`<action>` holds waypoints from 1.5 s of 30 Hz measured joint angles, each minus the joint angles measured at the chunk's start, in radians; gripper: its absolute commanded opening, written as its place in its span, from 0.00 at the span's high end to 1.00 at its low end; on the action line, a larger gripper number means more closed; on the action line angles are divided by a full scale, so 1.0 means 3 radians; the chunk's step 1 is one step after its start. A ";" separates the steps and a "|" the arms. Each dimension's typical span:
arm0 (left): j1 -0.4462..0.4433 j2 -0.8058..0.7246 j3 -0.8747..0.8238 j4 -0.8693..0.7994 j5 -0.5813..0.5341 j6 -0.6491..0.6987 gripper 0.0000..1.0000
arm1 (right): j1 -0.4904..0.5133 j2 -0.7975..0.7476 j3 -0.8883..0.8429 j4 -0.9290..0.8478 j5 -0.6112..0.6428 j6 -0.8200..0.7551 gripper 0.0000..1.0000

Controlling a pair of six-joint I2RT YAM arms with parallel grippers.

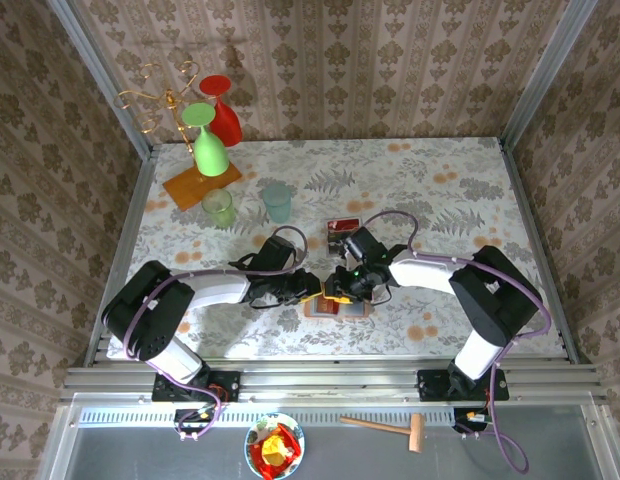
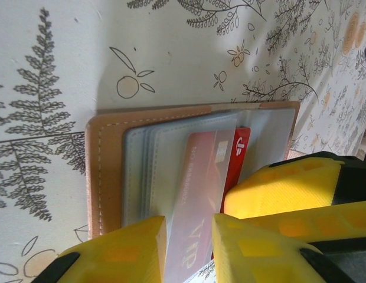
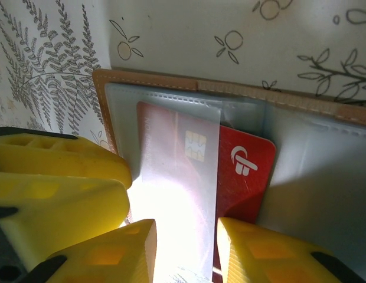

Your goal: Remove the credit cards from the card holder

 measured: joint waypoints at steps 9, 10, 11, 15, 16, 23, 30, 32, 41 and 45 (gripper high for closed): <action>0.0000 0.0004 0.0000 0.0000 -0.0001 0.0000 0.72 | -0.0001 0.0000 0.0130 -0.0254 0.0150 -0.0144 0.65; 0.0000 0.0006 0.0000 0.0000 -0.0001 0.0000 0.72 | -0.0001 0.0000 0.0142 -0.0285 0.0163 -0.0154 0.65; 0.0000 0.0013 -0.0001 -0.0001 0.0000 0.0000 0.72 | -0.0001 0.0000 0.0156 -0.0310 0.0172 -0.0164 0.65; 0.0000 0.0015 -0.0001 0.0000 0.0000 0.0000 0.72 | -0.0004 0.0000 0.0206 -0.0392 0.0196 -0.0225 0.65; 0.0000 0.0015 -0.0001 0.0000 0.0000 0.0000 0.72 | -0.0005 0.0000 0.0219 -0.0402 0.0197 -0.0234 0.65; 0.0000 0.0011 -0.0001 -0.0004 -0.0001 0.0000 0.72 | -0.0005 -0.0008 0.0240 -0.0439 0.0209 -0.0244 0.65; -0.0001 -0.0134 -0.0001 -0.0034 -0.0003 0.0000 0.71 | -0.0005 -0.0155 0.0080 -0.0327 0.0179 -0.0155 0.65; -0.0005 -0.0141 -0.0001 -0.0038 -0.0001 0.0000 0.71 | -0.0005 -0.0161 0.0020 -0.0272 0.0165 -0.0121 0.65; -0.0060 -0.0108 -0.0001 -0.0047 0.0017 0.0000 0.71 | -0.0004 -0.0160 -0.0093 -0.0128 0.0121 -0.0032 0.65; -0.0067 -0.0043 -0.0015 -0.0047 0.0023 -0.0001 0.71 | -0.0004 -0.0161 -0.0097 -0.0069 0.0079 -0.0015 0.65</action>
